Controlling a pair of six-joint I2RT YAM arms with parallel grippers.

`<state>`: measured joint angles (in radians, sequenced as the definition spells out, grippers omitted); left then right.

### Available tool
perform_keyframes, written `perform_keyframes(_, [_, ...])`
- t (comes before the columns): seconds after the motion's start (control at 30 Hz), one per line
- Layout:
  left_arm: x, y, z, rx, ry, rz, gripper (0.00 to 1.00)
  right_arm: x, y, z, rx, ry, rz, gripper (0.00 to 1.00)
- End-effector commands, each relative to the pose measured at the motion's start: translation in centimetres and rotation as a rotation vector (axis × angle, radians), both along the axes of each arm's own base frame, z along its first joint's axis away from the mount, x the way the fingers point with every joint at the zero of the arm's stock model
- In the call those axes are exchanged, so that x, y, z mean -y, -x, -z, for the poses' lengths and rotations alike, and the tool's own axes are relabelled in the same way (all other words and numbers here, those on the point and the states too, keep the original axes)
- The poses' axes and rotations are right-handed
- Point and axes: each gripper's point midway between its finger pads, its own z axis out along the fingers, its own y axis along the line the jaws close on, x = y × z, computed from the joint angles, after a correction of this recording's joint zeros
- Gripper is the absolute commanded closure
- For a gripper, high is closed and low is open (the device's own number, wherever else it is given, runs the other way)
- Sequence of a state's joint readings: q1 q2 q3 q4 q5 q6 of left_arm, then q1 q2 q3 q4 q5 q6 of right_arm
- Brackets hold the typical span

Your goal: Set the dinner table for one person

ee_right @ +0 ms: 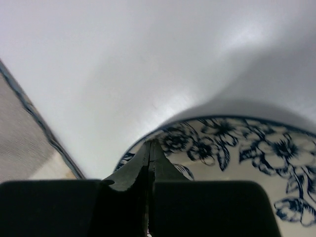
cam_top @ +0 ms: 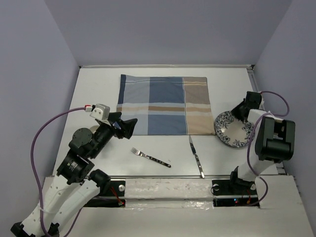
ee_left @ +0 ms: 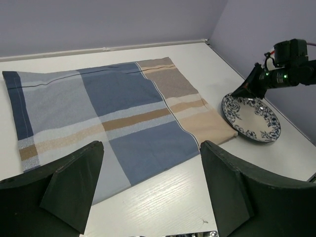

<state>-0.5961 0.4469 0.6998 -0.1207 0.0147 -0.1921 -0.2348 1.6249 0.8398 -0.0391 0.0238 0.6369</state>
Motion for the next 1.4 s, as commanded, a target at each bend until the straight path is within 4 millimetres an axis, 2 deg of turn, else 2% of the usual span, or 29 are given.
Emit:
perform_keyframes(0.0, [-0.1, -0.9, -0.2, 0.013, -0.004, -0.023, 0.1, 0.9, -7.8, -6.1, 0.228, 0.059, -0.099, 1.0])
perform_keyframes(0.1, [-0.2, -1.2, 0.1, 0.004, -0.01, -0.031, 0.1, 0.5, -7.9, -9.1, 0.296, 0.054, -0.107, 1.0])
perform_keyframes(0.17, [-0.2, -1.3, 0.0, 0.006, -0.01, -0.033, 0.09, 0.1, -6.5, -10.3, 0.32, 0.049, -0.098, 0.97])
perform_keyframes(0.2, [-0.2, -1.2, 0.0, 0.006, -0.01, -0.031, 0.1, -0.1, -5.6, -12.9, 0.378, 0.061, -0.092, 0.9])
perform_keyframes(0.23, [-0.2, -1.2, -0.1, 0.009, -0.007, -0.033, 0.09, -0.1, -4.1, -12.1, 0.362, 0.064, -0.072, 0.86])
perform_keyframes(0.27, [-0.2, -1.2, -0.1, 0.01, -0.005, -0.031, 0.09, -0.1, -3.1, -12.5, 0.37, 0.068, -0.056, 0.81])
perform_keyframes(0.3, [-0.2, -1.1, -0.1, 0.011, -0.004, -0.031, 0.09, -0.2, -1.6, -14.2, 0.406, 0.077, -0.035, 0.7])
perform_keyframes(0.33, [-0.2, -1.1, -0.2, 0.014, -0.002, -0.028, 0.1, 0.5, -0.3, -13.8, 0.387, 0.095, 0.026, 0.6])
perform_keyframes(0.37, [-0.2, -0.9, -0.4, 0.02, 0.002, -0.022, 0.09, 0.5, 2.4, -12.5, 0.348, 0.075, 0.072, 0.49])
perform_keyframes(0.43, [-0.2, -0.8, -0.5, 0.023, 0.004, -0.019, 0.09, 0.7, 4.8, -11.1, 0.322, 0.064, 0.124, 0.44])
perform_keyframes(0.47, [-0.2, -0.6, -0.5, 0.027, 0.005, -0.017, 0.09, 0.5, 6.8, -8.5, 0.268, 0.035, 0.16, 0.41])
perform_keyframes(0.5, [-0.1, -0.6, -0.6, 0.028, 0.007, -0.016, 0.09, 0.5, 7.9, -7.8, 0.258, 0.022, 0.181, 0.39])
perform_keyframes(0.53, [-0.1, -0.5, -0.7, 0.029, 0.008, -0.016, 0.1, 0.5, 8.8, -8.3, 0.281, 0.016, 0.203, 0.39])
perform_keyframes(0.63, [0.2, -0.3, -0.7, 0.031, 0.008, 0.003, 0.09, 0.5, 11.7, -6.5, 0.232, 0.003, 0.263, 0.39])
perform_keyframes(0.73, [0.3, 0.0, -0.9, 0.037, 0.012, 0.012, 0.1, 1.7, 13.5, -4.7, 0.179, 0.016, 0.341, 0.39])
perform_keyframes(0.87, [0.2, 0.3, -1.1, 0.045, 0.02, 0.015, 0.09, 2.9, 14.1, -2.5, 0.121, -0.024, 0.38, 0.39])
perform_keyframes(1.03, [0.1, 0.5, -1.3, 0.052, 0.024, 0.015, 0.09, 3.7, 13.6, -1.8, 0.115, -0.065, 0.394, 0.4])
perform_keyframes(1.2, [0.1, 0.5, -1.2, 0.051, 0.022, 0.016, 0.09, 3.2, 12.6, -0.4, 0.128, -0.144, 0.369, 0.41])
perform_keyframes(1.23, [0.2, 0.4, -1.1, 0.047, 0.02, 0.016, 0.09, 2.6, 12.5, 0.5, 0.107, -0.18, 0.349, 0.42])
perform_keyframes(1.37, [0.3, 0.3, -0.9, 0.04, 0.014, 0.016, 0.09, 2.5, 11.6, 1.2, 0.134, -0.225, 0.349, 0.52])
